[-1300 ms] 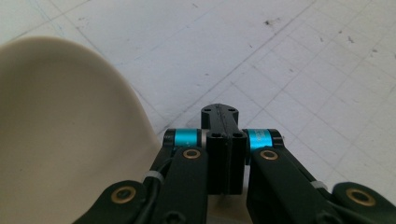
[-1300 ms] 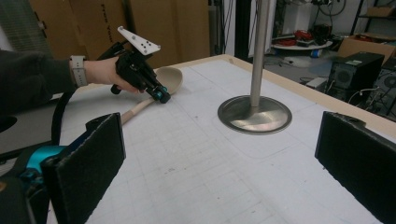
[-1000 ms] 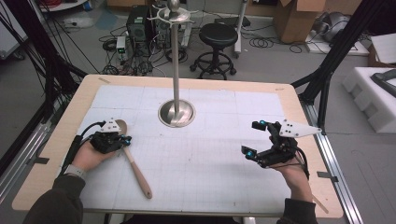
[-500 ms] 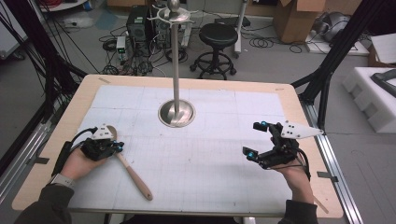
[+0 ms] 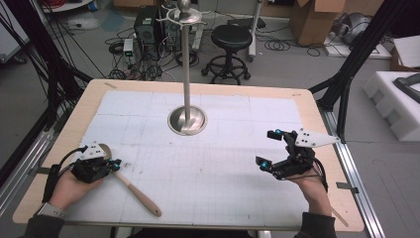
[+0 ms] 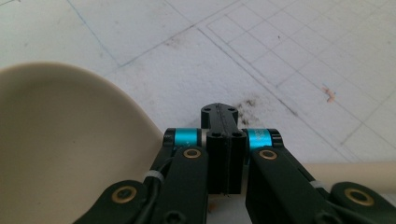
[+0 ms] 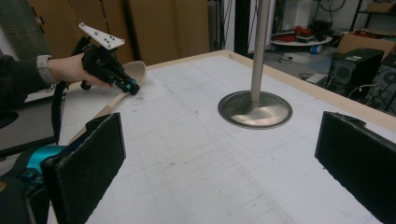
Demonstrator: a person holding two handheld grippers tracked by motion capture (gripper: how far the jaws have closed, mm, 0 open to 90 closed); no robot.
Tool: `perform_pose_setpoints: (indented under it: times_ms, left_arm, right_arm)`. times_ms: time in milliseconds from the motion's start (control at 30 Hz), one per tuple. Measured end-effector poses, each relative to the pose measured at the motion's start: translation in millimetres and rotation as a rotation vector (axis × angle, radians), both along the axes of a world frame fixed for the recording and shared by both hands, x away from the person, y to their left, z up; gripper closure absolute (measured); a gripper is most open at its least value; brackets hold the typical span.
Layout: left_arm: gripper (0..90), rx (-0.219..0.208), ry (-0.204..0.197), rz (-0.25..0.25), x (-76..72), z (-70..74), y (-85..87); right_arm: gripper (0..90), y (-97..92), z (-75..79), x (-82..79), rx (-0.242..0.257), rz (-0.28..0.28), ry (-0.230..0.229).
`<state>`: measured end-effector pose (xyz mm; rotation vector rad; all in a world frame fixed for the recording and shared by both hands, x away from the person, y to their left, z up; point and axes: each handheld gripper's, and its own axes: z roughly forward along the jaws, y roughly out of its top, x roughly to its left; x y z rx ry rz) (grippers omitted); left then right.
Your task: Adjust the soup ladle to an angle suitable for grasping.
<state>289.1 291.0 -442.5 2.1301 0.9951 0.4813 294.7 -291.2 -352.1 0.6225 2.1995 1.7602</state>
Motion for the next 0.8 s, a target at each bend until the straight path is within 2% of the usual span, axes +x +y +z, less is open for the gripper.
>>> perform_pose_setpoints:
  times_ms: [133,300,433,533,667,800]
  left_arm:
    - [90.0,-0.007,0.003,0.016,-7.7,-0.1,2.6]
    - [90.0,-0.02,0.007,0.009,-7.0,-2.0,2.1]
    - [89.9,-0.058,-0.048,-0.036,-14.3,5.6,-2.9]
    - [89.9,-0.076,-0.083,-0.068,-26.3,14.5,-8.5]
    - [89.8,-0.097,-0.11,-0.136,-50.4,20.3,-18.4]
    - [89.8,-0.104,-0.113,-0.204,-75.6,18.7,-31.0]
  right_arm:
    - [0.6,-0.1,-0.1,0.0,0.003,0.0,0.002]
    - [0.6,0.1,-0.7,0.9,0.0,-0.002,0.002]
    - [0.6,0.1,-1.0,1.4,0.0,-0.005,0.006]
    - [0.6,-0.4,-1.3,1.9,0.0,-0.006,0.005]
    - [0.6,-0.1,-2.2,1.9,-0.002,-0.006,0.01]
    - [0.6,1.3,-2.9,2.2,-0.007,-0.003,0.014]
